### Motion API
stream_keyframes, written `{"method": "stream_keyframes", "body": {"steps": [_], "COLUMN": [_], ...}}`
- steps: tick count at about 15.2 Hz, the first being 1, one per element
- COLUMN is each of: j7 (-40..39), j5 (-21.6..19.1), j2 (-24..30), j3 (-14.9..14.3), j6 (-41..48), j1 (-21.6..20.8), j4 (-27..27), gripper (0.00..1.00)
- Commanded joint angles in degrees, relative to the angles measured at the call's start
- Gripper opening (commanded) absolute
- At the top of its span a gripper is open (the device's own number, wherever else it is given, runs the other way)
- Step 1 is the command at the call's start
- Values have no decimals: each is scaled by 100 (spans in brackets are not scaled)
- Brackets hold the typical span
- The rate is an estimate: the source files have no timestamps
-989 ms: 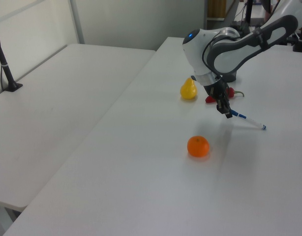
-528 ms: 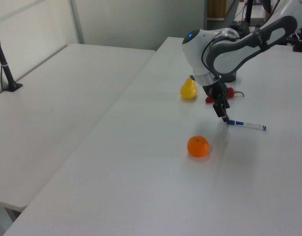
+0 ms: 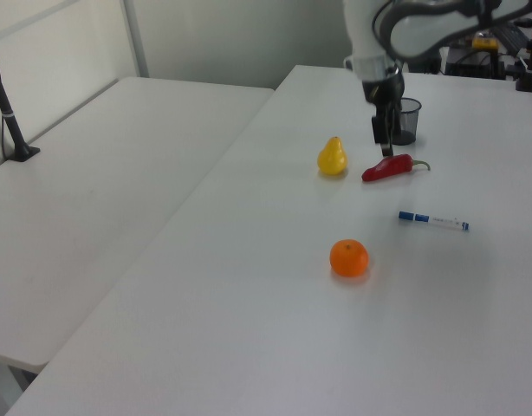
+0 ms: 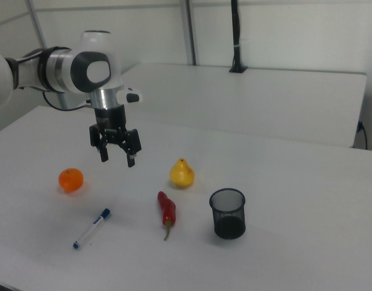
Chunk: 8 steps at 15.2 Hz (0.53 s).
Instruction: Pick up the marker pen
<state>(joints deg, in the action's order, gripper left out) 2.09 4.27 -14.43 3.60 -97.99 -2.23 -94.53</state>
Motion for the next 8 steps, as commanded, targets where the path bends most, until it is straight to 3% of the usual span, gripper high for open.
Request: {"method": "stream_keyframes", "body": {"steps": [1, 4, 8], "j7": [99, 64, 55], "j5": [-259, -260, -260], "j2": [809, 1266, 1566], "j3": [115, 1, -376], "j6": [-54, -18, -10], "j1": [346, 356, 92], "j4": [-277, -443, -655], "gripper": [100, 100, 100]}}
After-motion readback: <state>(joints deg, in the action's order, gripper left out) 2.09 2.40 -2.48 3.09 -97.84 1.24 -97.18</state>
